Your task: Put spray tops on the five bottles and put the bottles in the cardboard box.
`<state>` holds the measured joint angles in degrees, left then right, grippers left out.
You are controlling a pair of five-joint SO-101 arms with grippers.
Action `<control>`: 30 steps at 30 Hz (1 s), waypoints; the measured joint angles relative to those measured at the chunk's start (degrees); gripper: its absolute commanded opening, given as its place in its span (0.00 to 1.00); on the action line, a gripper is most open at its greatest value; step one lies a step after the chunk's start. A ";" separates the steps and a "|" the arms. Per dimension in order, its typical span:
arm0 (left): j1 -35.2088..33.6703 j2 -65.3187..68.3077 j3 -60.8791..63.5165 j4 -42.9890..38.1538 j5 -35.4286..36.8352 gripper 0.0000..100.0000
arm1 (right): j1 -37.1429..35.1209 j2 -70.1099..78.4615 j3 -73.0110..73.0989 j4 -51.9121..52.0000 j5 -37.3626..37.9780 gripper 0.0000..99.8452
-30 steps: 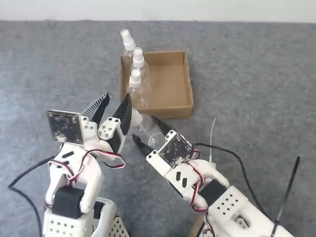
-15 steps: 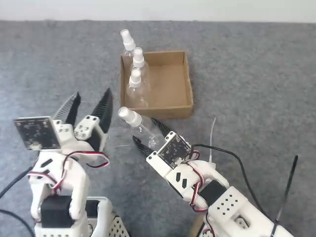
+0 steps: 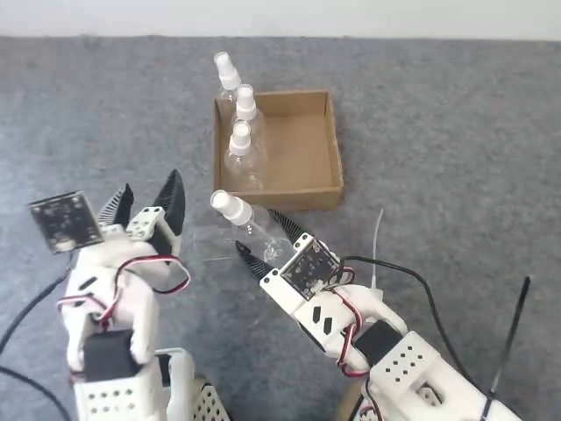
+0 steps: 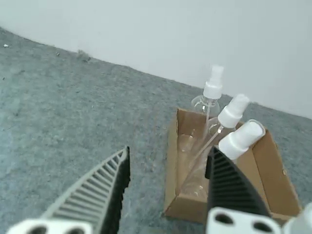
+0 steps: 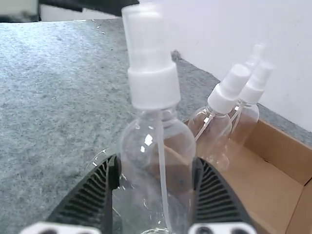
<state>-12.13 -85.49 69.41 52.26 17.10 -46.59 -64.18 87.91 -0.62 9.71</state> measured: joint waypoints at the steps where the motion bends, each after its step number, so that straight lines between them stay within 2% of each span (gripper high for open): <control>1: 0.88 0.09 1.23 -0.70 0.09 0.24 | 0.00 0.00 0.00 0.00 0.00 0.05; 9: 9.58 -0.18 2.81 -1.41 0.18 0.24 | -2.46 0.00 0.00 0.00 0.00 0.05; 16: 15.56 -0.79 3.34 -1.41 -3.96 0.24 | -2.55 0.09 0.18 0.00 0.00 0.05; 30: 15.65 -0.79 3.34 -1.41 -6.51 0.24 | -2.46 0.09 0.18 0.00 0.00 0.05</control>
<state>3.52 -86.29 72.75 50.86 10.59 -49.05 -64.09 88.09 -0.62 9.71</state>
